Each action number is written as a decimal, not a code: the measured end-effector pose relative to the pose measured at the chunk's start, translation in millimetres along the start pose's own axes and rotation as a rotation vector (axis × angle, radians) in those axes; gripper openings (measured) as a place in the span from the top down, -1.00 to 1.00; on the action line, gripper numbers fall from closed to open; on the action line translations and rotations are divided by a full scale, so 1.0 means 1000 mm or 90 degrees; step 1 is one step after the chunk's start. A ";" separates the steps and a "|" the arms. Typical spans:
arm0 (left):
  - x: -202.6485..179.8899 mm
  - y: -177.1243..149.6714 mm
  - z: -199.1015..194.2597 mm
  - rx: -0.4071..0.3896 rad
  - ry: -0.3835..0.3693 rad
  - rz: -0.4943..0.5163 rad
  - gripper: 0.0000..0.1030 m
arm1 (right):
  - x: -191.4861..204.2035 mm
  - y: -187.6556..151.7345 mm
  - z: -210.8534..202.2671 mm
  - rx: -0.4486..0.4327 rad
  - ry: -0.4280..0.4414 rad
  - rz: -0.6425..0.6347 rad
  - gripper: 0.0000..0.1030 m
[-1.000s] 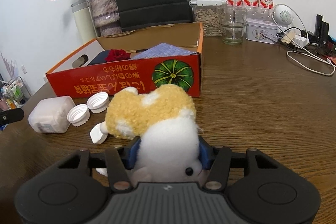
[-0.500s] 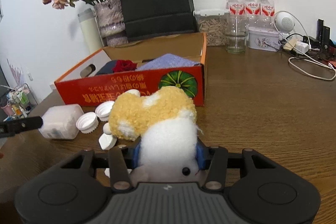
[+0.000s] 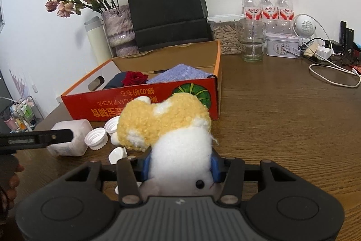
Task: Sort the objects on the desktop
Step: 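Grasp the clear plastic container with the left tool while the right tool holds the plush, then carry the plush sheep and the plastic container over the box with both tools, then open both tools to drop the plush and container into the box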
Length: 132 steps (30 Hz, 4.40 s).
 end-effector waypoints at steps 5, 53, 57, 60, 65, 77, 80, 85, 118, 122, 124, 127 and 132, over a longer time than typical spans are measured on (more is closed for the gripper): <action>0.001 0.003 0.013 0.002 0.033 -0.011 -1.00 | 0.000 0.000 0.000 0.000 -0.001 0.000 0.09; -0.022 0.108 -0.005 -0.244 -0.028 -0.003 -0.67 | 0.043 0.121 0.024 -0.169 0.033 -0.043 0.09; -0.022 0.114 0.017 -0.250 -0.018 -0.015 -0.67 | 0.038 0.135 0.050 -0.171 0.035 -0.020 0.09; -0.022 0.120 0.039 -0.238 -0.007 -0.023 -0.67 | 0.032 0.139 0.073 -0.163 0.036 0.000 0.09; -0.025 0.123 0.074 -0.215 0.006 -0.014 -0.67 | 0.027 0.135 0.110 -0.119 0.022 -0.010 0.09; -0.023 0.113 0.114 -0.157 0.018 0.001 -0.67 | 0.012 0.123 0.152 -0.049 -0.015 -0.021 0.09; -0.024 0.110 0.115 -0.153 0.021 0.007 -0.67 | 0.013 0.119 0.155 -0.037 -0.017 -0.028 0.09; -0.023 0.107 0.120 -0.139 0.026 0.010 -0.67 | 0.019 0.114 0.157 -0.023 -0.020 -0.048 0.07; -0.024 0.095 0.076 -0.231 0.030 0.023 -1.00 | 0.043 0.112 0.128 -0.065 -0.026 -0.099 -1.00; -0.022 0.096 0.067 -0.241 0.025 0.018 -1.00 | 0.041 0.111 0.120 -0.072 -0.028 -0.105 -1.00; -0.021 0.095 0.061 -0.251 0.022 0.015 -1.00 | 0.040 0.112 0.113 -0.082 -0.029 -0.105 -1.00; -0.018 0.092 0.053 -0.265 0.022 0.012 -1.00 | 0.038 0.111 0.103 -0.096 -0.031 -0.106 -1.00; -0.009 0.082 0.036 -0.281 0.017 -0.002 -1.00 | 0.036 0.102 0.080 -0.120 -0.041 -0.112 -1.00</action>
Point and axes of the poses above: each gripper's, at about its wrist camera, not at the fingertips, and z roughly the way its jaws point, x to its left, y to its top, the point moved 2 cm from there along z, roughly the way its jaws point, and after that the axes turned 4 degrees about -x, right-handed, at the moved point
